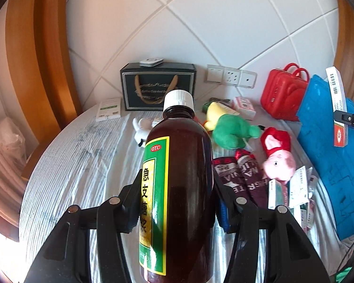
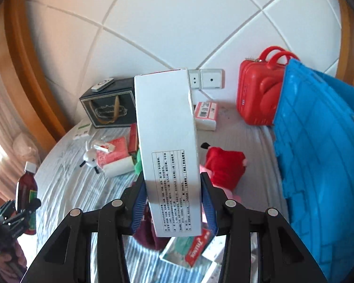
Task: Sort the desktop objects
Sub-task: 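Carry the brown bottle and white box with both tools over the blue bin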
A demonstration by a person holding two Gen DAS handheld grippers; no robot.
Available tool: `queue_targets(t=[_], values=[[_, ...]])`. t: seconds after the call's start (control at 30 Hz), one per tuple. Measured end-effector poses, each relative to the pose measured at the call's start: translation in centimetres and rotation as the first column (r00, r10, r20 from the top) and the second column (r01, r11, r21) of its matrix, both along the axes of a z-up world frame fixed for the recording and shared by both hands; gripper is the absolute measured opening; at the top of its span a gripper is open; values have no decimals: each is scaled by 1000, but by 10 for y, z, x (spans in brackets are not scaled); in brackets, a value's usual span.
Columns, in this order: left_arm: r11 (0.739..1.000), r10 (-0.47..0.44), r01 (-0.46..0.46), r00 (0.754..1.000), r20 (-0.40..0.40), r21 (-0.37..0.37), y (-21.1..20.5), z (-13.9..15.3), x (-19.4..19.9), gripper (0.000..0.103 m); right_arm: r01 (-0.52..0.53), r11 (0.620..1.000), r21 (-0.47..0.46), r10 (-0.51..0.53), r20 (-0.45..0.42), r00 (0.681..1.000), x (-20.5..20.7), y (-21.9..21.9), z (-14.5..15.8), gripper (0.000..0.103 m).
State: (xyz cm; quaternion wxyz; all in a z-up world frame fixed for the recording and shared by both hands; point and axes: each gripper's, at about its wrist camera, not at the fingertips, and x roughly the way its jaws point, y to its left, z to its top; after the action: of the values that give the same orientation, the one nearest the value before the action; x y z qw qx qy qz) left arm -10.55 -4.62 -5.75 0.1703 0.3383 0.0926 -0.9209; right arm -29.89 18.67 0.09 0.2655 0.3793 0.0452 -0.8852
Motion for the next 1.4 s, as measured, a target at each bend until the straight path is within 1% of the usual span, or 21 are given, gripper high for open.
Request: queue_targets(t=[0.1, 0.2, 0.3, 0.37, 0.5, 0.63, 0.73, 0.8, 0.87, 0.97, 1.03, 1.13, 1.3, 1.4], values=[[998, -59, 58, 997, -45, -24, 38, 23, 4, 51, 27, 999, -19, -28, -59, 998, 38, 31, 22, 42], [992, -123, 119, 989, -84, -42, 77, 44, 5, 51, 54, 997, -60, -60, -98, 993, 67, 65, 44, 42], [980, -190, 182, 974, -120, -74, 119, 66, 1, 51, 88, 993, -84, -99, -140, 985, 88, 100, 63, 42], [970, -239, 228, 960, -144, -88, 148, 79, -1, 51, 125, 987, -99, -140, -162, 977, 97, 127, 74, 42], [943, -328, 311, 925, -191, -114, 207, 104, -8, 51, 191, 971, -140, -215, -183, 959, 109, 186, 93, 42], [913, -406, 386, 884, -232, -130, 269, 125, -15, 51, 265, 953, -148, -293, -218, 931, 120, 246, 109, 42], [889, -457, 436, 850, -261, -137, 314, 139, -22, 51, 324, 933, -158, -354, -233, 906, 126, 292, 116, 42], [870, -493, 470, 825, -276, -149, 345, 147, -27, 51, 360, 920, -157, -389, -236, 891, 127, 324, 117, 42], [847, -532, 508, 798, -284, -157, 374, 153, -32, 51, 384, 911, -149, -410, -232, 882, 126, 351, 114, 42], [825, -564, 539, 778, -277, -168, 415, 155, -42, 51, 406, 905, -126, -425, -222, 878, 120, 388, 105, 42], [814, -581, 555, 770, -265, -173, 440, 154, -47, 51, 417, 902, -112, -432, -212, 877, 115, 408, 98, 42], [804, -594, 570, 768, -241, -167, 471, 148, -56, 51, 424, 900, -107, -437, -194, 878, 104, 437, 88, 42], [804, -595, 572, 782, -185, -164, 512, 135, -74, 51, 410, 908, -82, -418, -180, 890, 82, 471, 72, 42], [803, -596, 578, 790, -148, -146, 532, 129, -84, 51, 410, 910, -57, -413, -180, 892, 72, 483, 65, 42]])
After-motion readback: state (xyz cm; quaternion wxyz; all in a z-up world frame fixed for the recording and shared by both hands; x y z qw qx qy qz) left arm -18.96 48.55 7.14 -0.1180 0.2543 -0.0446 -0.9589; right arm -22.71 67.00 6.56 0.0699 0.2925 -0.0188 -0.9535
